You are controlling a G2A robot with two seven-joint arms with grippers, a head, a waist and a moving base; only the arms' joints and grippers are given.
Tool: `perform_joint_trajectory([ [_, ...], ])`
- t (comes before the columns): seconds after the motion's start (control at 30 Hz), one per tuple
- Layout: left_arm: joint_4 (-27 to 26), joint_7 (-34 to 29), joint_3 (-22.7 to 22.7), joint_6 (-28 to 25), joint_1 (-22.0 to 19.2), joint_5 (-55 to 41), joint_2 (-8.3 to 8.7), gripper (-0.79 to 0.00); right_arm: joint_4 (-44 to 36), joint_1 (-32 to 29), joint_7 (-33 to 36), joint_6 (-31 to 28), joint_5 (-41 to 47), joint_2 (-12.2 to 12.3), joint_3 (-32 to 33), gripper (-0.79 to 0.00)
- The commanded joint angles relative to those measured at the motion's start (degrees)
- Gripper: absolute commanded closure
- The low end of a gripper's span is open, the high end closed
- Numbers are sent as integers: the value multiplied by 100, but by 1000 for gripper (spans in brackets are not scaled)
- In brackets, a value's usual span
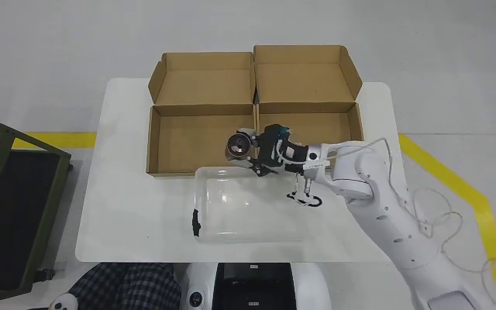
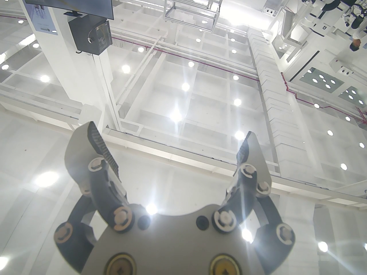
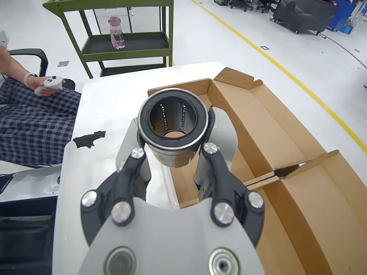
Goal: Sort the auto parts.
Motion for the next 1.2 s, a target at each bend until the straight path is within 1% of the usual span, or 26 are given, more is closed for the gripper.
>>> perform_joint_trajectory([
  [0.0, 0, 0, 0, 0, 0, 0, 0, -785, 127, 134, 45, 157, -77, -55, -203, 0],
  [0.27, 0, 0, 0, 0, 0, 0, 0, -785, 646, 625, 203, 828, -396, -297, -830, 0],
  [0.6, 0, 0, 0, 0, 0, 0, 0, -785, 1212, 1094, 478, 1314, -383, -564, -1271, 0],
  [0.9, 0, 0, 0, 0, 0, 0, 0, -785, 1772, 1410, 661, 1581, -347, -804, -1591, 0],
  [1.17, 0, 0, 0, 0, 0, 0, 0, -785, 2212, 1629, 796, 1699, -403, -1015, -1857, 0],
])
